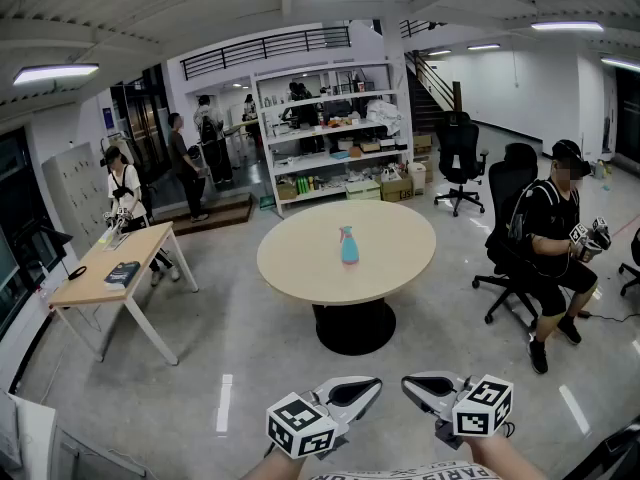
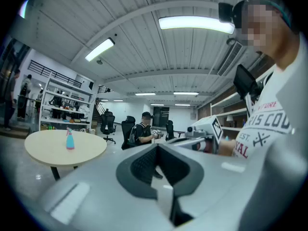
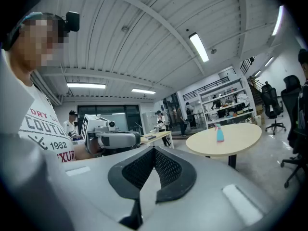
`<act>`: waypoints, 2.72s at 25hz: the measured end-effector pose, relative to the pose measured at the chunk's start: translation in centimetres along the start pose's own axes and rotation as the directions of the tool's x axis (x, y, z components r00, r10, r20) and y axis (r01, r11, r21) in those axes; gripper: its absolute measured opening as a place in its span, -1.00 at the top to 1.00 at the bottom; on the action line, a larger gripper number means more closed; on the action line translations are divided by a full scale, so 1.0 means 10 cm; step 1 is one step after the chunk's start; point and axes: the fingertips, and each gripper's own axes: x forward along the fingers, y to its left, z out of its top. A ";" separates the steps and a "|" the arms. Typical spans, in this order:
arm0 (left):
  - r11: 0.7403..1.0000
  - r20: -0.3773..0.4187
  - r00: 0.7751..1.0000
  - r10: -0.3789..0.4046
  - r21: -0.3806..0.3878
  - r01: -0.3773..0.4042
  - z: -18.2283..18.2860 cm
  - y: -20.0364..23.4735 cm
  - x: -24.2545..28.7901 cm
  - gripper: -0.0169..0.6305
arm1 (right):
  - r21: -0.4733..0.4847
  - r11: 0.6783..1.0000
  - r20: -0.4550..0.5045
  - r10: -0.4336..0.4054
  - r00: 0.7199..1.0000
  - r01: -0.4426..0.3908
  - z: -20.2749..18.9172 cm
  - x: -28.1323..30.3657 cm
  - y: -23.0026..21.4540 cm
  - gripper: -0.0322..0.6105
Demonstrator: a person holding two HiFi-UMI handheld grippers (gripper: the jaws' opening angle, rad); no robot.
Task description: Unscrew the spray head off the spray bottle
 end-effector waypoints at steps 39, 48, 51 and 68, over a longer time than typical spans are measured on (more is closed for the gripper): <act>0.993 -0.058 0.998 -0.039 -0.117 0.032 0.13 5.35 2.34 0.95 | 0.127 0.990 -0.024 -0.059 0.998 0.062 0.72 3.32 -4.63 0.89; 0.991 -0.030 0.999 -0.040 -0.128 0.035 0.19 6.06 2.60 0.95 | 0.143 0.988 -0.067 -0.047 0.997 0.057 0.87 3.80 -5.28 0.89; 0.989 -0.036 0.999 -0.030 -0.146 0.024 0.18 6.25 2.65 0.95 | 0.148 0.988 -0.073 -0.025 0.997 0.036 0.92 3.95 -5.44 0.89; 0.959 -0.164 0.949 0.268 -0.046 -0.279 -0.73 7.70 3.05 -0.02 | 0.262 0.965 -0.134 0.035 0.990 0.001 0.60 4.47 -6.37 0.89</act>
